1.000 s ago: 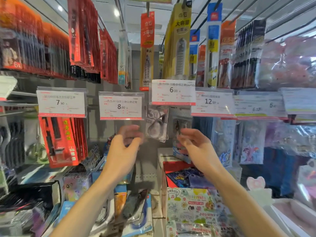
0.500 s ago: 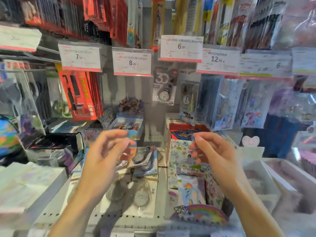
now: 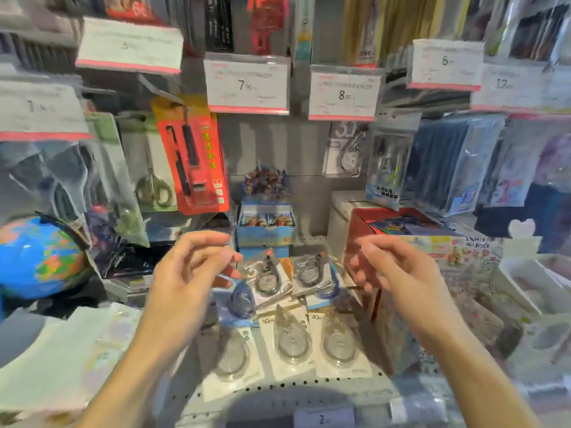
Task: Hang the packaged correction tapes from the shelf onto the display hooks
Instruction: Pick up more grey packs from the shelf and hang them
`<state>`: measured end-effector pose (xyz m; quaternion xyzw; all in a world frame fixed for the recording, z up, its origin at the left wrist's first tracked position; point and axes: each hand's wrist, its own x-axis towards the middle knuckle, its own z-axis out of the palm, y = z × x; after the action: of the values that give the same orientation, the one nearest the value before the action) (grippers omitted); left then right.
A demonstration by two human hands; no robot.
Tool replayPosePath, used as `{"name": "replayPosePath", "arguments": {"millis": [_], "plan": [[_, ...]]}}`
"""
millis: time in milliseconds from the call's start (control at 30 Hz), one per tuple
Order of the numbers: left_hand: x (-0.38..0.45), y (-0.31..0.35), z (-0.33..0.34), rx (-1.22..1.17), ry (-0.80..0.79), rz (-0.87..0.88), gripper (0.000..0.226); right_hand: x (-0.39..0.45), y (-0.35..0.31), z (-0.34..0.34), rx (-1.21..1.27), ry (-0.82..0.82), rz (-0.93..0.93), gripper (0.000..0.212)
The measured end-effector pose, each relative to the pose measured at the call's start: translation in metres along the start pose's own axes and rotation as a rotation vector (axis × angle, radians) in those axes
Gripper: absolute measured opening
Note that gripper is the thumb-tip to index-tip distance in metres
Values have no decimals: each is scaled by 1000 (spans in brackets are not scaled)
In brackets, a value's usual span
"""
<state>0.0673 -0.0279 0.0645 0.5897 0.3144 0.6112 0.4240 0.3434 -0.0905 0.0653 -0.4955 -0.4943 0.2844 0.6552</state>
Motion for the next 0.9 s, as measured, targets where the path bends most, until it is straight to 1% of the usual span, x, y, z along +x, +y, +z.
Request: {"name": "replayPosePath", "arguments": {"millis": [133,233,400,533,633,667,733,800,833,900], "plan": [[17,-8,-41,25,-38,-5,16,2,10,45,-72,9,28,10],[30,-23,-60,104,-121,-44,18,5,25,64,-171,-8,33,10],[51,-62,-65,322,-327,-66,32,20,51,70,-388,-71,61,12],[62,-90,-54,526,-444,-56,25,44,74,80,-581,-106,42,12],[72,-104,-47,723,-521,-76,26,63,90,95,-765,-183,-7,6],[74,-107,-46,775,-542,-84,28,69,95,100,-848,-223,-36,8],[77,-113,-43,833,-560,-99,34,82,103,109,-1044,-311,-85,23],[79,-116,-41,835,-541,-116,35,89,109,116,-1226,-371,-61,39],[79,-118,-40,835,-529,-119,35,92,112,118,-1285,-402,-33,46],[80,-121,-39,842,-515,-116,33,94,116,121,-1308,-432,-7,46]]}}
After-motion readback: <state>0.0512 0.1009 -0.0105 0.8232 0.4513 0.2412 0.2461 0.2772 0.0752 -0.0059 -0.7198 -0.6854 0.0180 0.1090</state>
